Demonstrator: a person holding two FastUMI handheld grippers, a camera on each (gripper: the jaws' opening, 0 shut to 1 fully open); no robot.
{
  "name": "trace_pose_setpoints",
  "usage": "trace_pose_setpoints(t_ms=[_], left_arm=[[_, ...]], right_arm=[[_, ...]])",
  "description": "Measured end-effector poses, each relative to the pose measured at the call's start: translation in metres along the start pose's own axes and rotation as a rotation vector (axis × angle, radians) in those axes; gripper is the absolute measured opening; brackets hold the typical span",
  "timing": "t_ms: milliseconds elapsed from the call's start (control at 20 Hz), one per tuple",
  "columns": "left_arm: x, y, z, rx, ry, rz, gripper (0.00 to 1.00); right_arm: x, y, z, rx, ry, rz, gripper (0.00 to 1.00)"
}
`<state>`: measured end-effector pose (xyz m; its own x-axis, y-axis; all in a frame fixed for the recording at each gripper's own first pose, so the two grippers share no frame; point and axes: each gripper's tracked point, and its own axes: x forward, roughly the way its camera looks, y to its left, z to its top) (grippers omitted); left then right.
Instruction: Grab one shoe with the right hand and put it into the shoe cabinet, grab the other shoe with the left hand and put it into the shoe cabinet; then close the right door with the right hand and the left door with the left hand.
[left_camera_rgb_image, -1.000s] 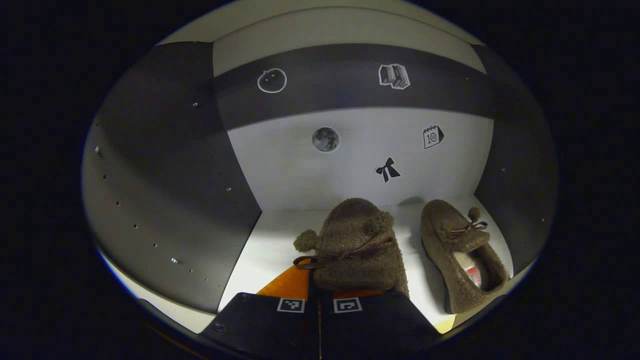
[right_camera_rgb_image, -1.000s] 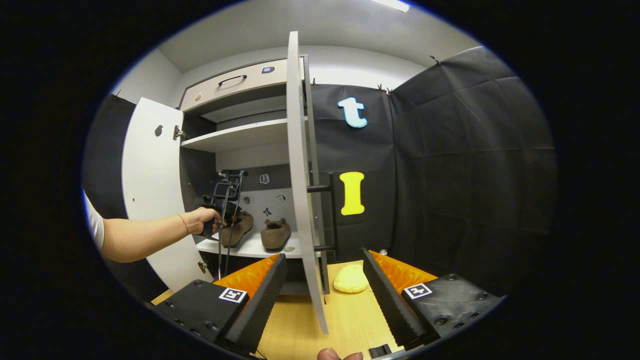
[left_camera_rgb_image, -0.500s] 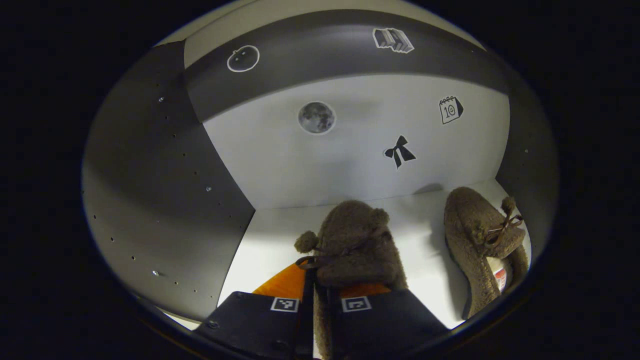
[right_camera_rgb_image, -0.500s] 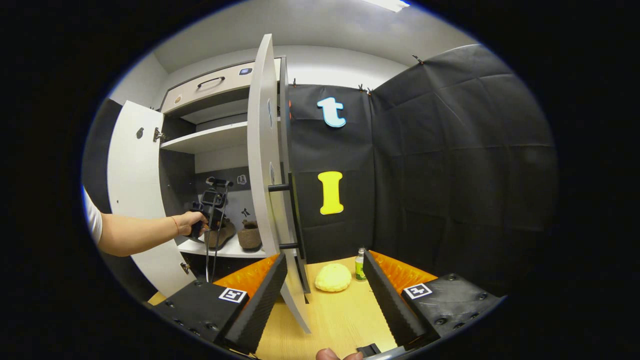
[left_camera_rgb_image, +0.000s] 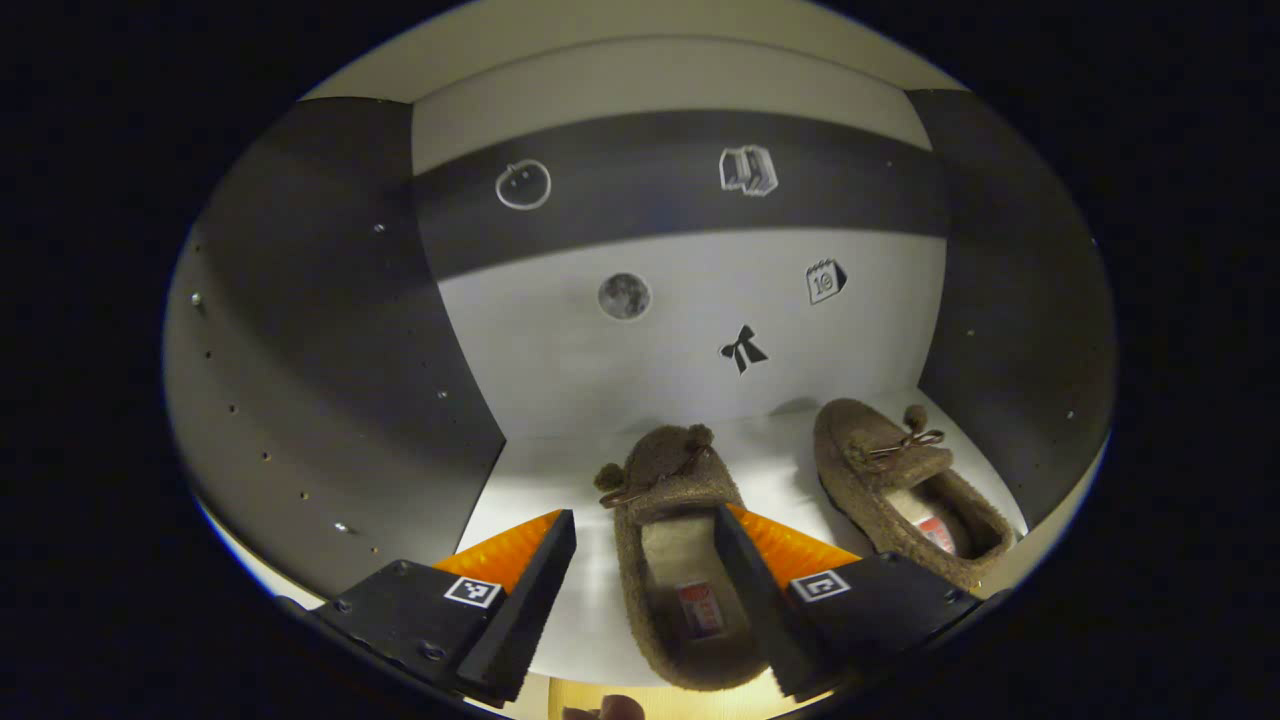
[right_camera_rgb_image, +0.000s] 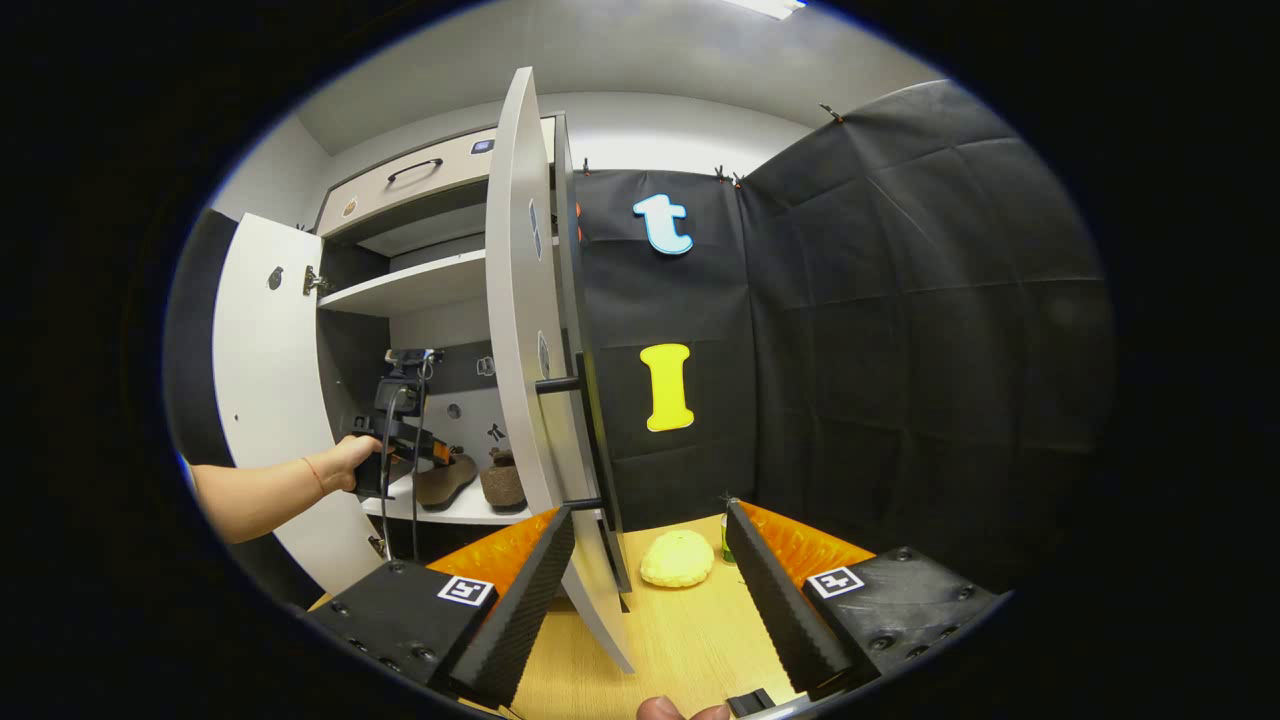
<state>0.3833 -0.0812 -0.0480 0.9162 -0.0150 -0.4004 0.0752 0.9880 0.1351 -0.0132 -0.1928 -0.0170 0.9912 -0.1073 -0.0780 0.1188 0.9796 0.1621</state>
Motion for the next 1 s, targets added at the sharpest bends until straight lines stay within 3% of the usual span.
trace_pose_setpoints(t_ms=[200, 500, 600, 700, 1000], left_arm=[[-0.054, 0.000, 0.014, 0.047, -0.143, -0.009, 0.94], [-0.148, -0.019, 0.020, -0.013, -0.306, -0.053, 0.95], [-0.177, -0.025, 0.017, -0.027, -0.343, -0.068, 0.91], [-0.206, -0.027, 0.012, -0.031, -0.372, -0.066, 0.96], [-0.274, -0.020, -0.022, -0.086, -0.388, -0.073, 0.96]], right_arm=[[0.004, -0.003, 0.007, -0.018, -0.009, -0.006, 1.00], [0.023, -0.012, 0.029, -0.016, -0.045, -0.034, 1.00], [0.030, -0.015, 0.035, -0.022, -0.059, -0.034, 1.00], [0.036, -0.017, 0.039, -0.029, -0.065, -0.031, 0.98], [0.060, -0.024, 0.035, 0.000, -0.024, -0.019, 0.98]])
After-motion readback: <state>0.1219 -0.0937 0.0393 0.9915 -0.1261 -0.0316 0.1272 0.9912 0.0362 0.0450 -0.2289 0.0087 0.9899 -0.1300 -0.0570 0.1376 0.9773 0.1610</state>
